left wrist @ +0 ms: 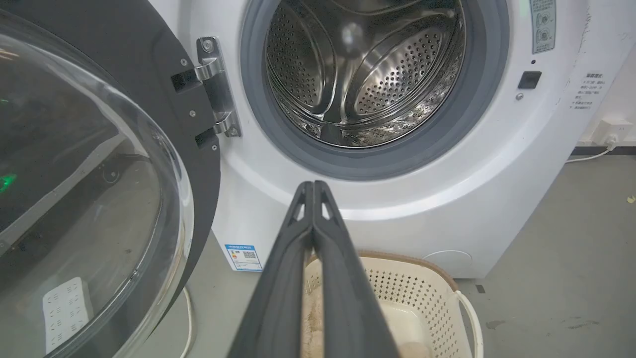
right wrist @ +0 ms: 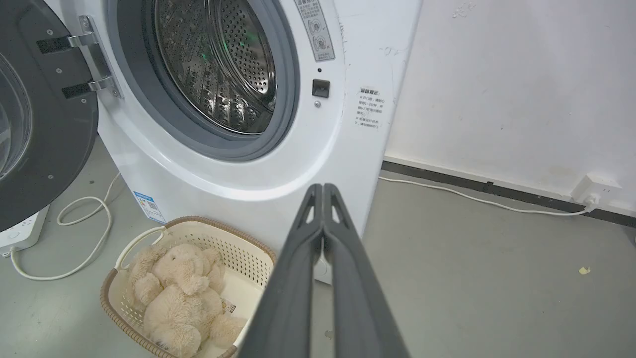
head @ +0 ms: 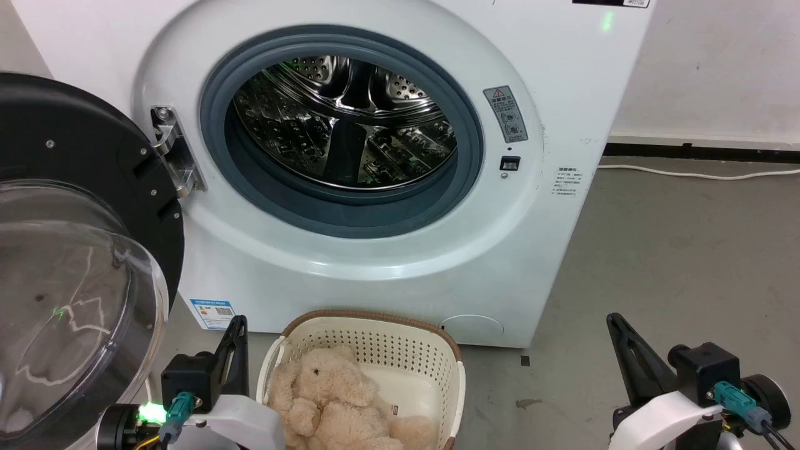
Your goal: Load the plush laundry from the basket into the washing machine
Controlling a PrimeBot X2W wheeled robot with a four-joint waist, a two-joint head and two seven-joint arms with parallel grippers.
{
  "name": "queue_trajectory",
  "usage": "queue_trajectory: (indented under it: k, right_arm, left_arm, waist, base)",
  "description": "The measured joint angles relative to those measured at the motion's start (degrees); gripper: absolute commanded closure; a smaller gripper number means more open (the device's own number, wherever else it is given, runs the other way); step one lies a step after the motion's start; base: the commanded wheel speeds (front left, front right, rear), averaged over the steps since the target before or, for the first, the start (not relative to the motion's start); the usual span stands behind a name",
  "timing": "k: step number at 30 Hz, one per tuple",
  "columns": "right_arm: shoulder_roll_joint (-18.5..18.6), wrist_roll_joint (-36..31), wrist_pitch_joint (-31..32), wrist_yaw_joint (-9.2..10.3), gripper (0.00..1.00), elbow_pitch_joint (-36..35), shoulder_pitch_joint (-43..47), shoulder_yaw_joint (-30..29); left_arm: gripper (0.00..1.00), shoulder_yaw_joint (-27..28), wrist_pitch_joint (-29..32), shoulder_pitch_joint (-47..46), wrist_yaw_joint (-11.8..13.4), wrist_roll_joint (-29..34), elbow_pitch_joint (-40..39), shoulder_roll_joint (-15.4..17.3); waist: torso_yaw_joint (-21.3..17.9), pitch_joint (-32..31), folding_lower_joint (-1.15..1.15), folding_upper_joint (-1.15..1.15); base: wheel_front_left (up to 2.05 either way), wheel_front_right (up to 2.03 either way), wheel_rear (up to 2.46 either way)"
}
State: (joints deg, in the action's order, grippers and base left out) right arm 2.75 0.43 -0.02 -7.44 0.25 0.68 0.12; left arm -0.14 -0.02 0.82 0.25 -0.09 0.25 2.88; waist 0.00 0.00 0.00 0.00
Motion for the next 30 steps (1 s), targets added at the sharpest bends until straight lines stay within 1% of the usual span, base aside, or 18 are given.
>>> queue_trajectory:
  k: [9, 10, 30]
  right_arm:
    - [0.00, 0.03, 0.00, 0.00, 1.00, 0.05, 0.02, 0.02]
    - [0.00, 0.03, 0.00, 0.00, 0.00, 0.07, 0.02, 0.05]
    - [0.00, 3.02, -1.85, 0.00, 0.00, -0.07, 0.31, 0.19]
  left_arm:
    - [1.00, -0.04, 0.00, 0.05, 0.07, 0.00, 0.03, 0.00]
    - [0.00, -0.08, 0.00, 0.05, 0.07, 0.00, 0.04, 0.00]
    - [0.00, -1.87, -1.48, 0.10, 0.14, -2.88, 1.33, 0.02]
  waist:
    - [0.00, 0.00, 0.00, 0.00]
    - [0.00, 0.00, 0.00, 0.00]
    - [-0.03, 1.13, 0.00, 0.00]
  base:
    - [0.00, 0.00, 0.00]
    - [0.00, 0.00, 0.00]
    - [0.00, 0.00, 0.00]
